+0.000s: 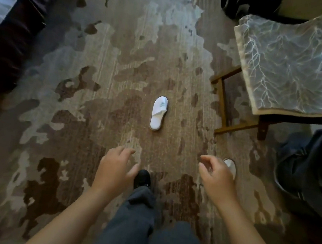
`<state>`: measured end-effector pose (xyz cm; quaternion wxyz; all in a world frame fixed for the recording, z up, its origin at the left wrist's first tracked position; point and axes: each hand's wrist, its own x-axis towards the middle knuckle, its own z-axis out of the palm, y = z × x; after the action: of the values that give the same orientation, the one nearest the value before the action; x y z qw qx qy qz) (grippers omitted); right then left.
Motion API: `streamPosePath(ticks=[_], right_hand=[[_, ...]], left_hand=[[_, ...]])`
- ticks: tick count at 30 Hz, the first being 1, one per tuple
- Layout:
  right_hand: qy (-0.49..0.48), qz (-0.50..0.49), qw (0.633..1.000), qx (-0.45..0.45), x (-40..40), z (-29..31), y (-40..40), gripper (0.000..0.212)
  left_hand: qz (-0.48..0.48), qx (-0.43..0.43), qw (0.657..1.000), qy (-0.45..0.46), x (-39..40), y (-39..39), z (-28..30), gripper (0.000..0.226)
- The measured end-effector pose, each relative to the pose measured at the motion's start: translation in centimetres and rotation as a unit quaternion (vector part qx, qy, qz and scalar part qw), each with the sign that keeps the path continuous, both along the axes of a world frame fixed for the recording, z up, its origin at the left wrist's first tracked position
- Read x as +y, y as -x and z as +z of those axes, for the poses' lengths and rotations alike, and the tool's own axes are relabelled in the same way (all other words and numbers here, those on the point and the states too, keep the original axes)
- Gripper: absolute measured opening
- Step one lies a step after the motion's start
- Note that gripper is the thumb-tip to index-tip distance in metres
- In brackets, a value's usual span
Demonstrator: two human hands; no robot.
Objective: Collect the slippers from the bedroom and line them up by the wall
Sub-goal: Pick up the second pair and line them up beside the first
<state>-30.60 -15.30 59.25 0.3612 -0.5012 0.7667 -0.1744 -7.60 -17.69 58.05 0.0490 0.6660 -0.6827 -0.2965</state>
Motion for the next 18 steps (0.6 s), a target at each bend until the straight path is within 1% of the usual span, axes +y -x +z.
streamPosePath(ticks=[3,6,9,11,13,18], right_hand=[[-0.040,0.006,0.999,0.026,-5.7,-5.8,0.1,0.030],[-0.052,0.011,0.998,0.030,-11.3,-14.5,0.3,0.033],[-0.076,0.003,0.997,0.031,-14.9,-24.9,0.3,0.039],[-0.069,-0.007,0.997,0.020,-16.8,-32.5,0.5,0.042],[-0.072,-0.013,0.997,0.028,-18.0,-40.3,1.0,0.046],[-0.094,-0.029,0.992,0.081,-19.7,-57.1,3.1,0.060]], left_hand=[[0.008,-0.023,1.000,-0.005,-6.8,0.9,-5.3,0.040],[0.007,-0.032,0.999,-0.019,-12.9,1.9,-13.6,0.043],[0.012,-0.041,0.998,-0.054,-16.8,3.3,-23.9,0.046],[0.016,-0.030,0.998,-0.054,-18.7,4.7,-31.5,0.048],[0.025,-0.028,0.997,-0.061,-20.2,6.0,-39.1,0.052],[0.061,-0.044,0.994,-0.079,-24.0,8.1,-55.4,0.075]])
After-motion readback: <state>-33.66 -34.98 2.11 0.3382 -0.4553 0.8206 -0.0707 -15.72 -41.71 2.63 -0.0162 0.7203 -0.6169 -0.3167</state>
